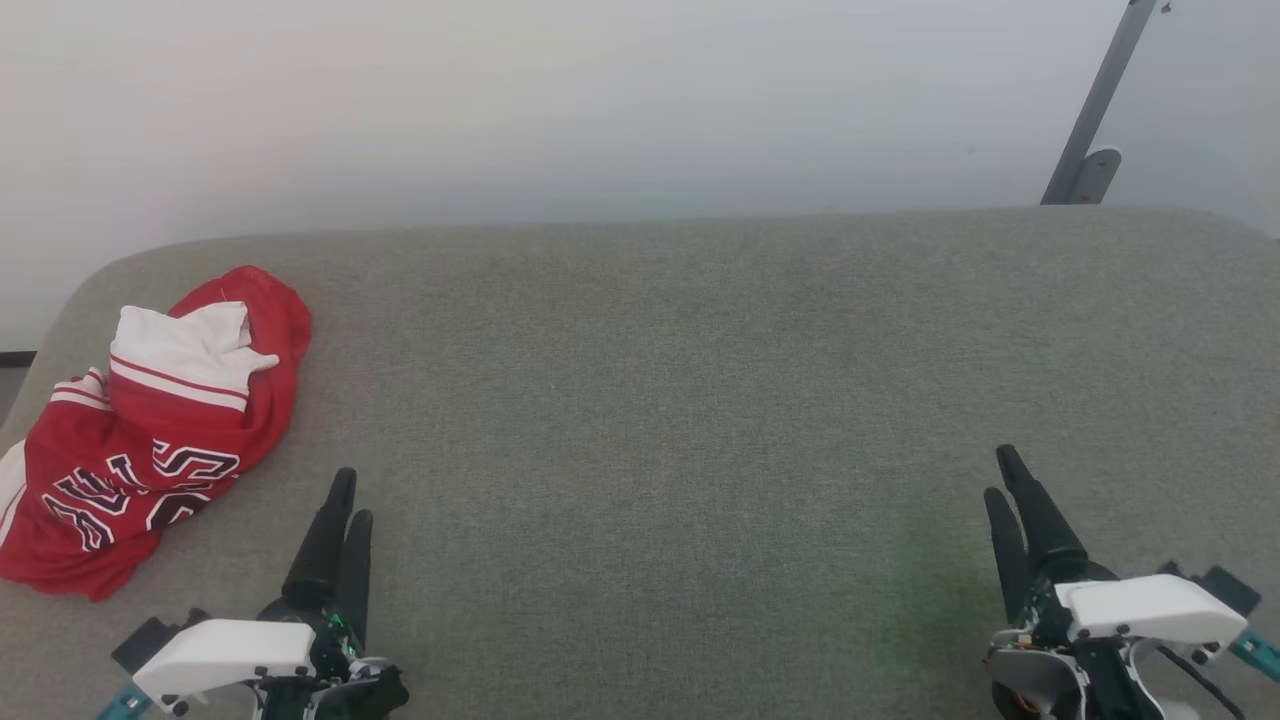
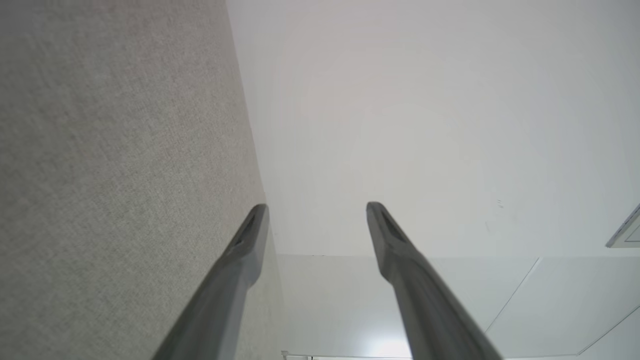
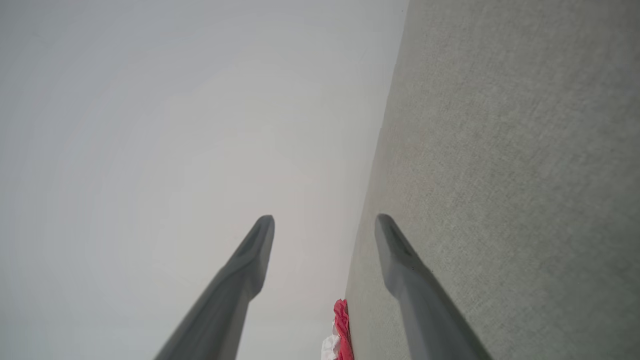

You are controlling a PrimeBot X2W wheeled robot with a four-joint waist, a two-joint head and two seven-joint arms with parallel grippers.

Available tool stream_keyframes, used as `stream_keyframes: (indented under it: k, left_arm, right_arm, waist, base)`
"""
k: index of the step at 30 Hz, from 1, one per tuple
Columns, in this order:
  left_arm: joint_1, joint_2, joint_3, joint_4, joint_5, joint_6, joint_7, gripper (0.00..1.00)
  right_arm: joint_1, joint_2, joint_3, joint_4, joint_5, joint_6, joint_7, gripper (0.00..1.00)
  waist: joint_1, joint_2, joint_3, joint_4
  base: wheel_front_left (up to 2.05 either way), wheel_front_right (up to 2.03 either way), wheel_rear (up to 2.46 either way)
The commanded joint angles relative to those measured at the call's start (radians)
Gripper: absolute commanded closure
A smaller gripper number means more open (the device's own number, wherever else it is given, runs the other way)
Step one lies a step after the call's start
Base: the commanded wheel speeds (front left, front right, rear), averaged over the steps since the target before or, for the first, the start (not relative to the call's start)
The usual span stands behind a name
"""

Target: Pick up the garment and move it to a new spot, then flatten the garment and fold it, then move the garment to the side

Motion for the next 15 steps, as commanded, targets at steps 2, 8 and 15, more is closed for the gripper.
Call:
stream_keyframes:
  k: [2,8,15]
  left_arm:
    - [-0.009,0.015,-0.006,-0.036,0.02,0.014,-0.019,0.0]
    - [-0.004,0.052,-0.019,-0.052,0.099,0.039,-0.053,0.0]
    - [-0.003,0.107,-0.042,-0.059,0.257,0.072,-0.086,0.0]
  right_arm:
    - [-0.038,-0.013,0.019,-0.02,-0.035,0.001,-0.02,0.0]
    - [-0.061,-0.027,0.042,-0.006,-0.13,0.001,-0.048,0.0]
    - [-0.093,-0.048,0.058,0.025,-0.299,0.002,-0.076,0.0]
  waist:
    - [0.0,0.0,0.0,-0.001]
    - [0.0,0.0,0.001,-0.004]
    - [0.0,0.0,0.0,-0.007]
  base:
    - [0.0,0.0,0.0]
    - [0.0,0.0,0.0]
    - [0.0,0.0,0.0]
